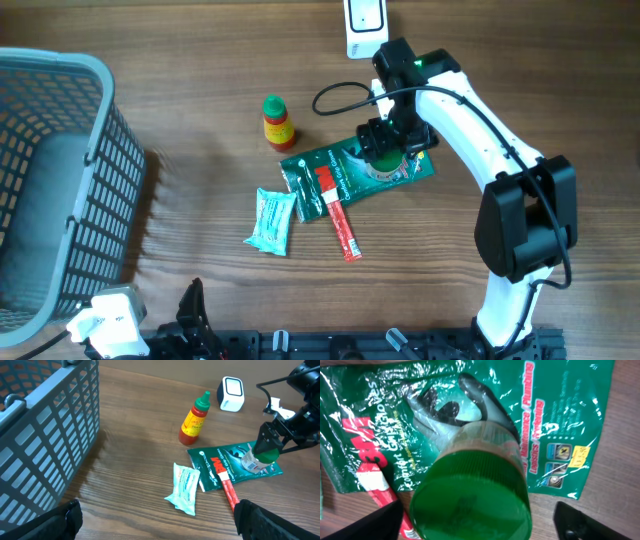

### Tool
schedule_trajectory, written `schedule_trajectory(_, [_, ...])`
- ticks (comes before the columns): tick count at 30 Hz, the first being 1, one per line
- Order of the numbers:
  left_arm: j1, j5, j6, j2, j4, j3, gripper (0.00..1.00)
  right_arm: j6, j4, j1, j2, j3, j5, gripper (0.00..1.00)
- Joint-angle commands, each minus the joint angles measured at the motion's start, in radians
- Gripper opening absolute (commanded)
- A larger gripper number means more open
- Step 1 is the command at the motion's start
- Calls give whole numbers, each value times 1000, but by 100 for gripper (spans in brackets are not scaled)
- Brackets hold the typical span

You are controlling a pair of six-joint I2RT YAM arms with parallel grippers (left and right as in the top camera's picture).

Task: Scan the item barcode
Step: 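Grasp the green-capped jar with the right gripper and lift it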

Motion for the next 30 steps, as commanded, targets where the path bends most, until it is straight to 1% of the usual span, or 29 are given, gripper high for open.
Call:
schedule_trajectory(1, [6,8,1,-3,2,-4,100,104,-43,4,-8,80,26,100])
schedule_trajectory(3, [6,8,1,-3,2,-4,100,232,-106,4,-8,153,26,100])
schedule_trajectory(6, [6,8,1,-3,2,-4,100,542,-140,4,-8,210,22,100])
schedule_trajectory(7, [6,8,1,-3,2,-4,100,608,-127,4,-7,208,27,100])
schedule_trajectory(9, [6,8,1,-3,2,-4,100,676,-87,4,-6,175,27,100])
schedule_trajectory(11, [6,8,1,-3,2,-4,100,688,-64,4,-4,141,27,100])
schedule_trajectory(13, [6,8,1,-3,2,-4,100,747,-27,4,-3,75,30,100])
schedule_trajectory(14, [6,8,1,-3,2,-4,100,753,2,4,-3,42,30,100])
schedule_trajectory(21, [6,8,1,-3,2,-4,100,752,141,4,-3,-118,17,99])
schedule_trajectory(26, [6,8,1,-3,2,-4,100,752,266,4,0,-183,7,94])
schedule_trajectory(30, [6,8,1,-3,2,-4,100,752,322,4,23,-196,8,87])
